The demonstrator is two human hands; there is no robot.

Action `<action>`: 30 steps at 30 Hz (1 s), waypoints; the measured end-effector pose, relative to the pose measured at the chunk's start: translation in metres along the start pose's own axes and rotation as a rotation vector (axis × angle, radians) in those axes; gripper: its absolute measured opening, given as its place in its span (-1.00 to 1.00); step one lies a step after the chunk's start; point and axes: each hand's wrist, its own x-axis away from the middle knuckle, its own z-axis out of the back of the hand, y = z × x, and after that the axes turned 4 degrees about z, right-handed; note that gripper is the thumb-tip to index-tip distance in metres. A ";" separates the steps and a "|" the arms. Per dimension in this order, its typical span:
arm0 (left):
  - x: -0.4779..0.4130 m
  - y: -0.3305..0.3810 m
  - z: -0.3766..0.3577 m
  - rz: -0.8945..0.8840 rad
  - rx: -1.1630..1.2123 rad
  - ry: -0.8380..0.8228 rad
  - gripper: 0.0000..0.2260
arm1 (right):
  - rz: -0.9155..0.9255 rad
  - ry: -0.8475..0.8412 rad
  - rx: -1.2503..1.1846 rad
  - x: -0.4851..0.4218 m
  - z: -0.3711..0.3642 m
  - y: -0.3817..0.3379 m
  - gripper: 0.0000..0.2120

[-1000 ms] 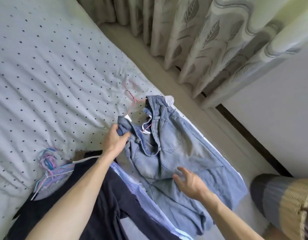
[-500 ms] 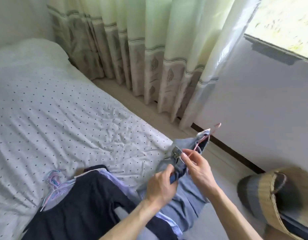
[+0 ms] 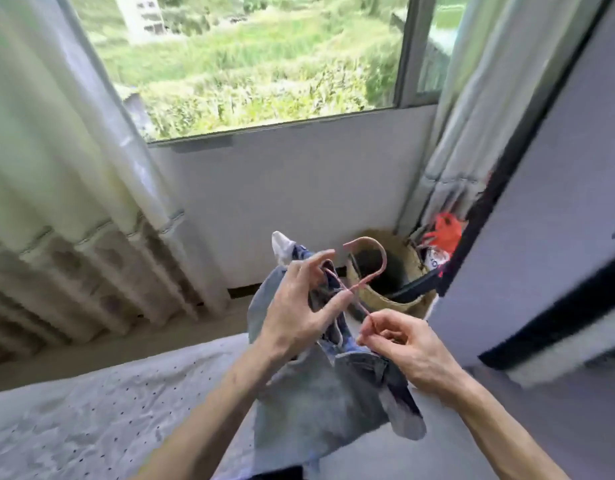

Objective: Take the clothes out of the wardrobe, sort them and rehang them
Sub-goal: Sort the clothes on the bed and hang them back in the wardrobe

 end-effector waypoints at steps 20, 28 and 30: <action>-0.041 0.218 -0.288 -0.446 -0.020 -0.525 -0.90 | -0.527 0.758 0.364 0.261 0.195 0.032 -0.57; -0.057 0.272 -0.345 -0.551 0.050 -0.706 -0.91 | -0.720 0.607 0.276 0.265 0.206 0.011 -0.65; -0.064 0.287 -0.356 -0.538 0.114 -0.740 -0.90 | -0.812 0.553 0.283 0.253 0.212 0.005 -0.56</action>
